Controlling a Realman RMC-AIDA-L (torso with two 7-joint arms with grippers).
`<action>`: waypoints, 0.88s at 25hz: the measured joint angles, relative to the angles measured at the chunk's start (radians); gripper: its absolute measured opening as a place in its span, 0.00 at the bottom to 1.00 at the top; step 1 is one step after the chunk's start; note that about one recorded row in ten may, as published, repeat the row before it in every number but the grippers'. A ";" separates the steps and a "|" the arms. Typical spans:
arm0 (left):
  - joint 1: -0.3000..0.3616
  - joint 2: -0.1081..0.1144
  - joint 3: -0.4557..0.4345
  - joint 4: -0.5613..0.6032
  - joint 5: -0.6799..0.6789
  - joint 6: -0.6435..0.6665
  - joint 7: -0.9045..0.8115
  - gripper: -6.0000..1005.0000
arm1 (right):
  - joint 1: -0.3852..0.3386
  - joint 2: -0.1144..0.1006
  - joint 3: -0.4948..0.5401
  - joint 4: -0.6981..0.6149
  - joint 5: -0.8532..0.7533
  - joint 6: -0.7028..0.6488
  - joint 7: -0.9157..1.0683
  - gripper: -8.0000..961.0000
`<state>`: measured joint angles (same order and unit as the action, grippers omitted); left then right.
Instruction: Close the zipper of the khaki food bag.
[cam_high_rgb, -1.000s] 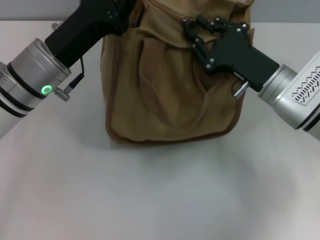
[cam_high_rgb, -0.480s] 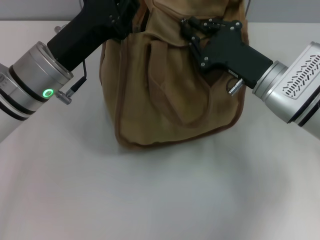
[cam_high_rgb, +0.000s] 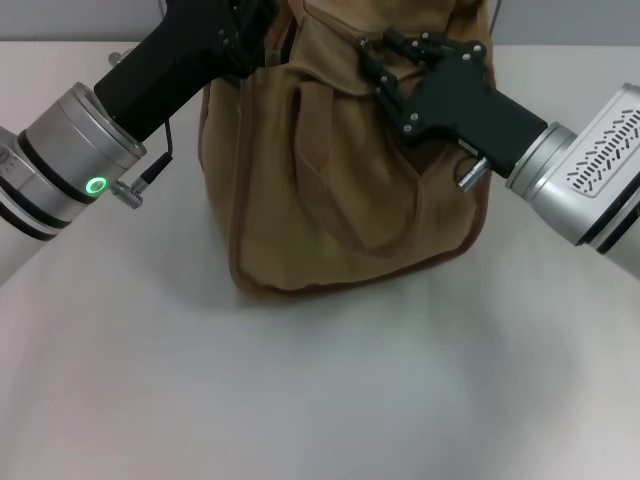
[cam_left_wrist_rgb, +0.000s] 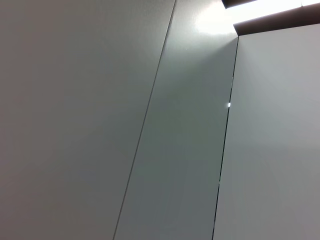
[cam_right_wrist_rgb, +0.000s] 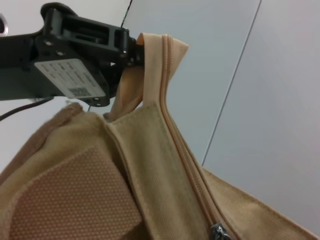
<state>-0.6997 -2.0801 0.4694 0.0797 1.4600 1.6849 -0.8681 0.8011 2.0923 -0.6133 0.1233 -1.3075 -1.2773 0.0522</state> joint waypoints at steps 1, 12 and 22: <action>0.000 0.000 0.000 0.000 0.000 0.000 0.000 0.03 | 0.000 0.000 0.009 0.003 0.003 0.001 -0.001 0.25; -0.002 0.000 -0.002 0.000 -0.001 -0.006 0.001 0.03 | -0.004 0.000 0.080 0.005 -0.044 0.001 -0.004 0.32; -0.004 0.000 -0.001 0.000 0.000 -0.007 0.003 0.03 | 0.011 0.000 0.088 0.029 -0.058 0.005 -0.075 0.32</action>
<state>-0.7037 -2.0800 0.4689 0.0795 1.4596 1.6780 -0.8651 0.8118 2.0923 -0.5256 0.1520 -1.3655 -1.2726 -0.0225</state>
